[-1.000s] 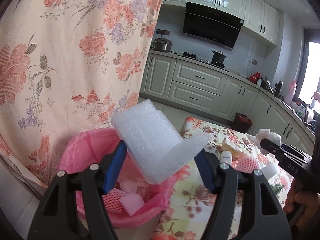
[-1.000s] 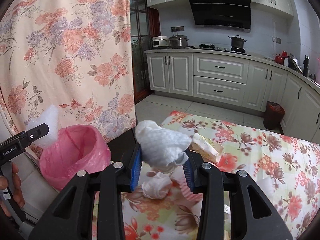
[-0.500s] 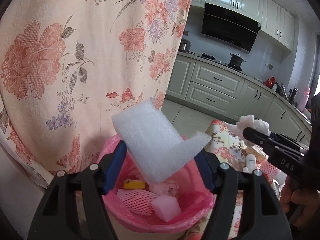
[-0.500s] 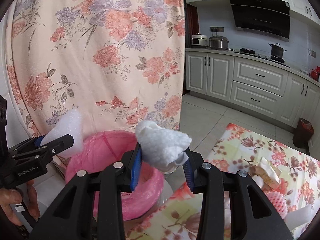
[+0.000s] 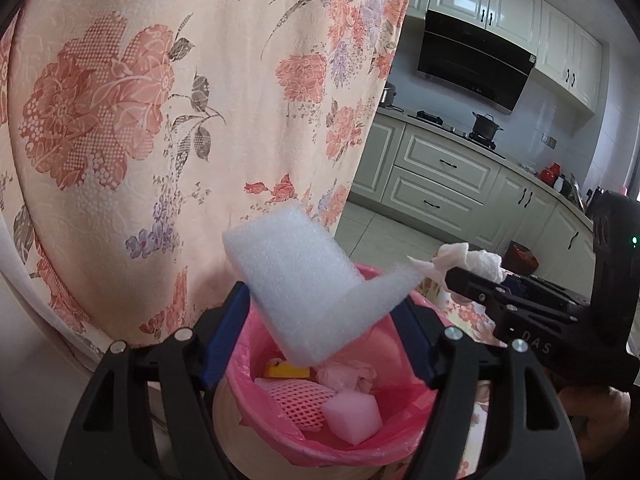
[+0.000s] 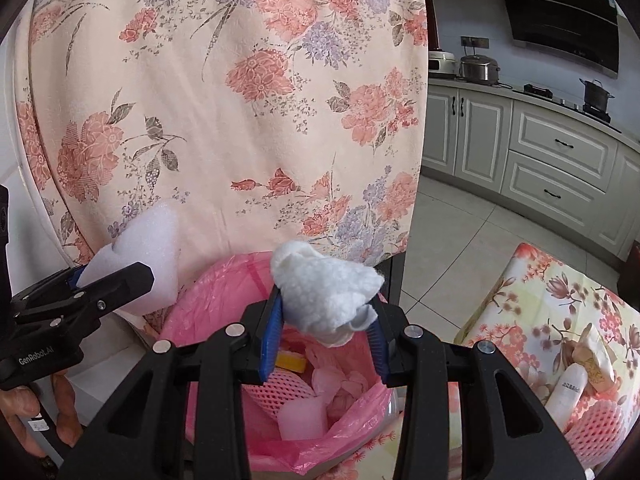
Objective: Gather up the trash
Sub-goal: 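Open both tools over the pink bin to drop sheet and tissue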
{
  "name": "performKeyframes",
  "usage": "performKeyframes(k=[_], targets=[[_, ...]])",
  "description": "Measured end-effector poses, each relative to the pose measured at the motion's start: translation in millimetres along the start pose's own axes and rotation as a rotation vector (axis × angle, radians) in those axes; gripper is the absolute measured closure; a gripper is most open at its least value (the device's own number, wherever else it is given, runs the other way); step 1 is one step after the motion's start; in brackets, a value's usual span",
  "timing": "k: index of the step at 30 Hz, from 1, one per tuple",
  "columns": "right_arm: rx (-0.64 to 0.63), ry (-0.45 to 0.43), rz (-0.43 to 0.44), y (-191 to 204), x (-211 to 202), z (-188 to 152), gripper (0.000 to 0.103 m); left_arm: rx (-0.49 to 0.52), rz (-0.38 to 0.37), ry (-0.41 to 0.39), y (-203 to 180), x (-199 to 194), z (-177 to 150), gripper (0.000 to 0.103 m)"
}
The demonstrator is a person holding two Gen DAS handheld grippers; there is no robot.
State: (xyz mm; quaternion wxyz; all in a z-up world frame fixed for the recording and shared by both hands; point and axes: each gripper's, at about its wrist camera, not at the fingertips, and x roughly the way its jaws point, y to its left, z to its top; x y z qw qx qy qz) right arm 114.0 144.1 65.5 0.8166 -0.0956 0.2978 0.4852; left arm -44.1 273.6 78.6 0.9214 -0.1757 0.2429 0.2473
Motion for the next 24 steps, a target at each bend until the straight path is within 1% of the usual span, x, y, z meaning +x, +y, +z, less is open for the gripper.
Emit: performKeyframes(k=[1, 3, 4, 5, 7, 9, 14, 19, 24], targets=[[0.002, 0.002, 0.006, 0, 2, 0, 0.063, -0.003, 0.004, 0.000, 1, 0, 0, 0.029], [0.010, 0.011, 0.015, -2, 4, -1, 0.057, 0.000, 0.010, -0.003, 1, 0, 0, 0.025], [0.018, 0.016, 0.018, -3, 5, -1, 0.048, 0.002, 0.012, -0.002, 1, 0, 0, 0.024], [0.026, 0.018, 0.022, -5, 6, -2, 0.045, 0.003, 0.017, 0.000, 0, 0, 0, 0.024], [0.024, 0.016, 0.004, -6, 5, -4, 0.045, 0.000, 0.018, -0.003, -1, -1, -1, 0.024], [0.029, 0.016, 0.010, -8, 2, -4, 0.045, -0.006, 0.020, -0.010, -2, -5, -1, 0.024], [0.020, -0.003, -0.016, -8, -11, -6, 0.045, 0.006, 0.033, -0.031, -11, -19, -4, 0.024], [0.016, -0.050, -0.076, -15, -40, -11, 0.044, 0.018, 0.024, -0.056, -21, -33, -7, 0.024], [0.025, -0.083, -0.154, -37, -73, -27, 0.038, 0.036, -0.005, -0.063, -41, -38, -12, 0.024]])
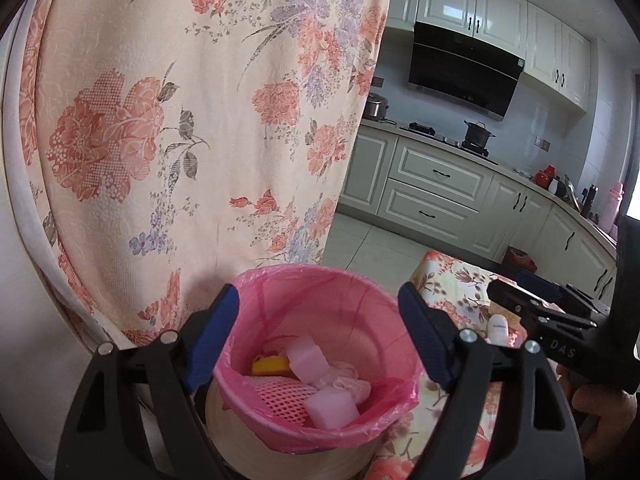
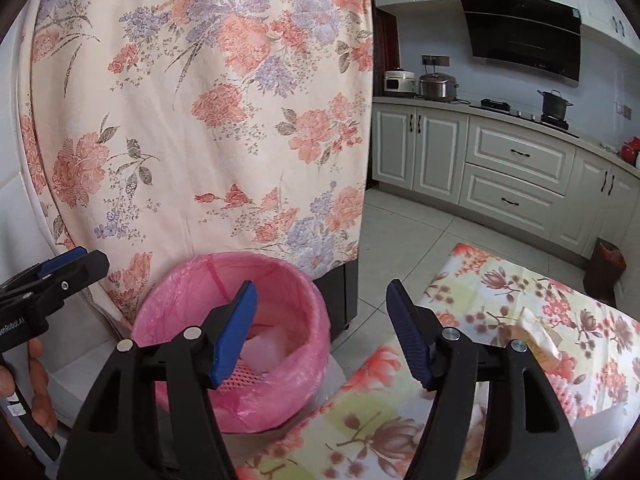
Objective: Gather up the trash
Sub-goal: 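Open both tools over the pink bin to drop sheet and tissue, then move left tool toward pink foam net while right tool moves toward foam block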
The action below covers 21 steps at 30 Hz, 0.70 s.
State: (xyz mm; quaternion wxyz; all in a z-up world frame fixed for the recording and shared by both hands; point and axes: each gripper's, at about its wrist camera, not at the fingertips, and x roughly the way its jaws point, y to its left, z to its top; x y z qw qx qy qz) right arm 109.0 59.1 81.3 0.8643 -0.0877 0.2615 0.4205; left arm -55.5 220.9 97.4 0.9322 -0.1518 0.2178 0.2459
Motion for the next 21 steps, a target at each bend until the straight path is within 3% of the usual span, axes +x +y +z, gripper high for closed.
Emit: performKeyframes(k=[8, 21], targets=[[0.037, -0.013, -0.153, -59, -49, -34, 0.034, 0.055, -0.079, 0.001, -53, 2, -12, 0.024], [0.136, 0.029, -0.354, -160, -105, -106, 0.029, 0.129, -0.209, 0.082, -137, 33, -37, 0.024]])
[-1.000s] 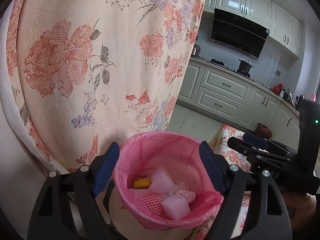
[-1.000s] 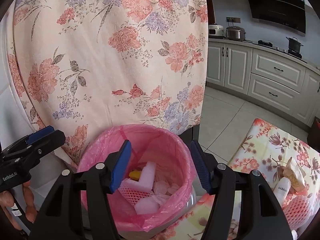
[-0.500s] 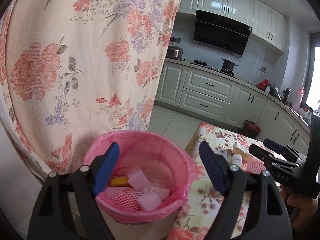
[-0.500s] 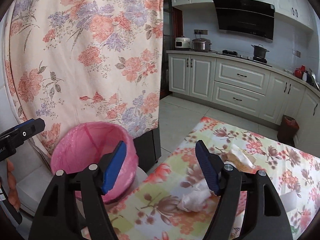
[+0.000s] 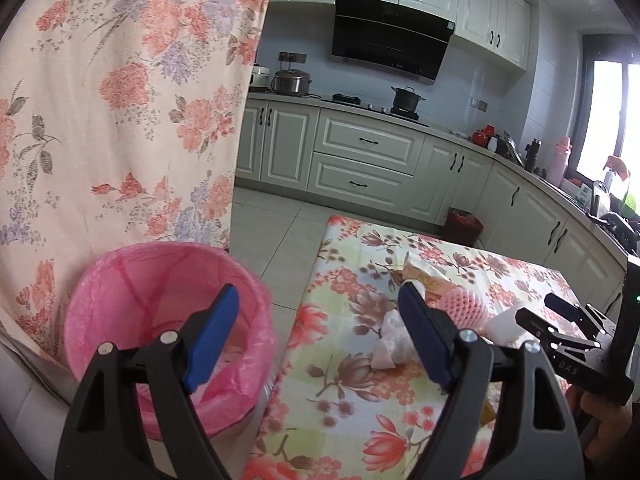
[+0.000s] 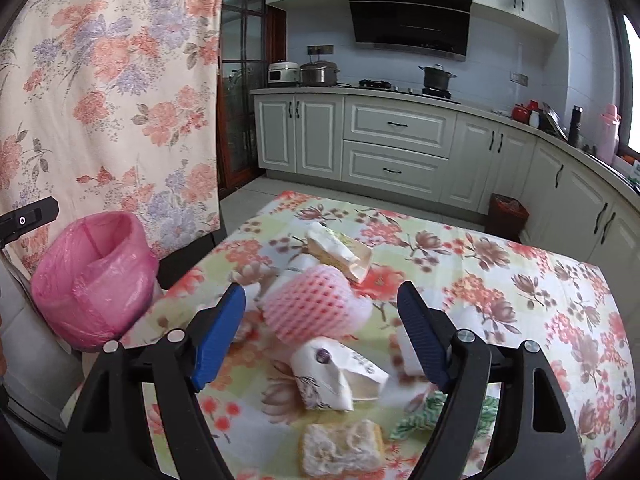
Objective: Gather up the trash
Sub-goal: 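Move left tool toward pink foam net while right tool moves toward foam block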
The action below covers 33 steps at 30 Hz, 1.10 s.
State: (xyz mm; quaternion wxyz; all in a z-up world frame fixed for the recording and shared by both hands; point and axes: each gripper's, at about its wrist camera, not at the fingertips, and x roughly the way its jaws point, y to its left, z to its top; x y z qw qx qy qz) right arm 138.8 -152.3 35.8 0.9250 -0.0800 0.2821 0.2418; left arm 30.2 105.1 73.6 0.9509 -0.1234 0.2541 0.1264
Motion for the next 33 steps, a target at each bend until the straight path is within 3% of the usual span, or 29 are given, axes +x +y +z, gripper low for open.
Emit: performKeyframes(k=[8, 16, 33], targets=[[0.089, 0.060, -0.093, -68, 13, -25, 0.027, 0.047, -0.083, 0.068, -49, 43, -10, 0.024], [0.149, 0.135, -0.134, -110, 41, -35, 0.024, 0.105, -0.167, 0.124, -100, 87, -16, 0.024], [0.065, 0.264, -0.120, -109, 95, -43, 0.015, 0.182, -0.283, 0.259, -149, 159, -33, 0.025]])
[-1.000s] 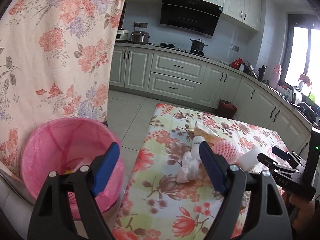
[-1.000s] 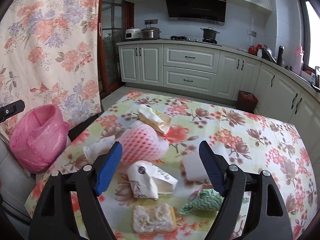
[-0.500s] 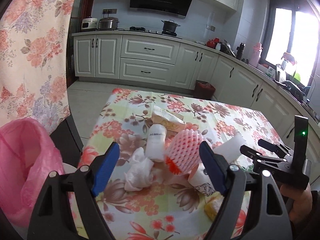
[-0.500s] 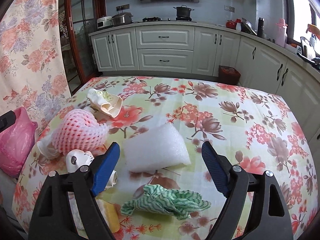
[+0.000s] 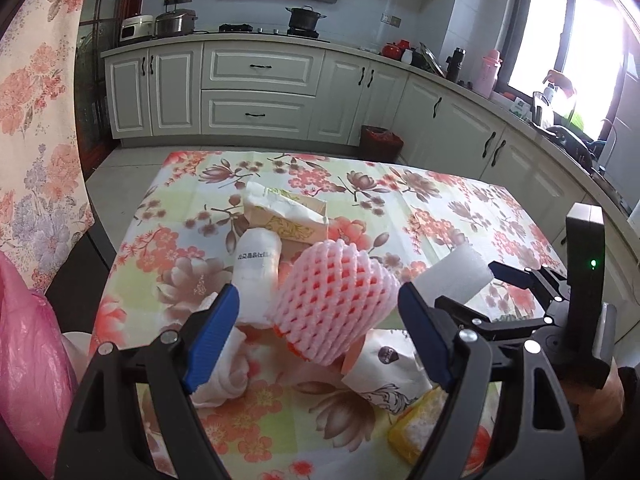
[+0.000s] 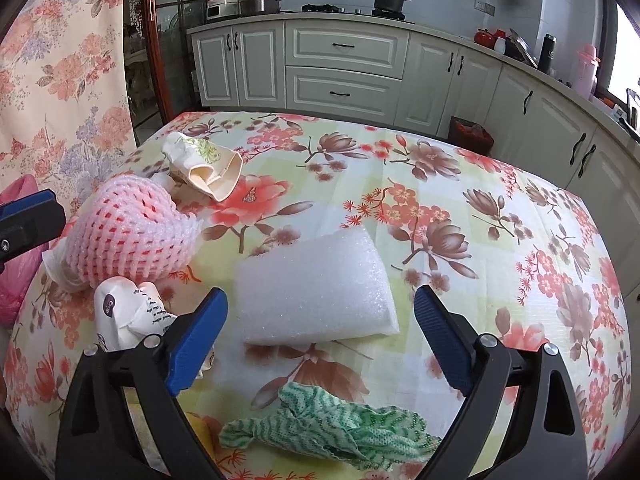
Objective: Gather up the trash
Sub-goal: 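Move left tool toward pink foam net while right tool moves toward foam block, then grasp pink foam net with left tool while right tool grasps white foam block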
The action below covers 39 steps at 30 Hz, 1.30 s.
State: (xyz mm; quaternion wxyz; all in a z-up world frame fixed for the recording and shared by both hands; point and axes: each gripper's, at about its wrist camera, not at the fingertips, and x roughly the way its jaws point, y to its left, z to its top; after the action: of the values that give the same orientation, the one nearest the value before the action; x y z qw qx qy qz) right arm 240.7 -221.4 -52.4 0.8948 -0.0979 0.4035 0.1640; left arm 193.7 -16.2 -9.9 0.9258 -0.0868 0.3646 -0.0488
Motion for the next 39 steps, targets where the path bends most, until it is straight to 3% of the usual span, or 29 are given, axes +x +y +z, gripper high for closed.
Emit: performKeyframes(k=[8, 16, 22, 31, 39], targets=[[-0.020, 0.021, 0.005, 4, 8, -1, 0.014, -0.009, -0.040, 0.069, 1, 29, 2, 0.026], [-0.049, 0.049, -0.008, 10, 17, -1, 0.014, -0.024, -0.074, 0.115, 3, 39, 0, 0.059], [-0.059, 0.078, -0.032, 8, 25, -1, 0.017, -0.015, -0.084, 0.118, 1, 38, -2, 0.073], [-0.035, 0.056, -0.018, 2, 15, -1, 0.019, -0.001, -0.081, 0.084, -4, 24, 4, 0.076], [0.025, -0.029, -0.021, -8, -20, 0, 0.020, 0.019, -0.040, 0.009, -9, -8, 10, 0.076]])
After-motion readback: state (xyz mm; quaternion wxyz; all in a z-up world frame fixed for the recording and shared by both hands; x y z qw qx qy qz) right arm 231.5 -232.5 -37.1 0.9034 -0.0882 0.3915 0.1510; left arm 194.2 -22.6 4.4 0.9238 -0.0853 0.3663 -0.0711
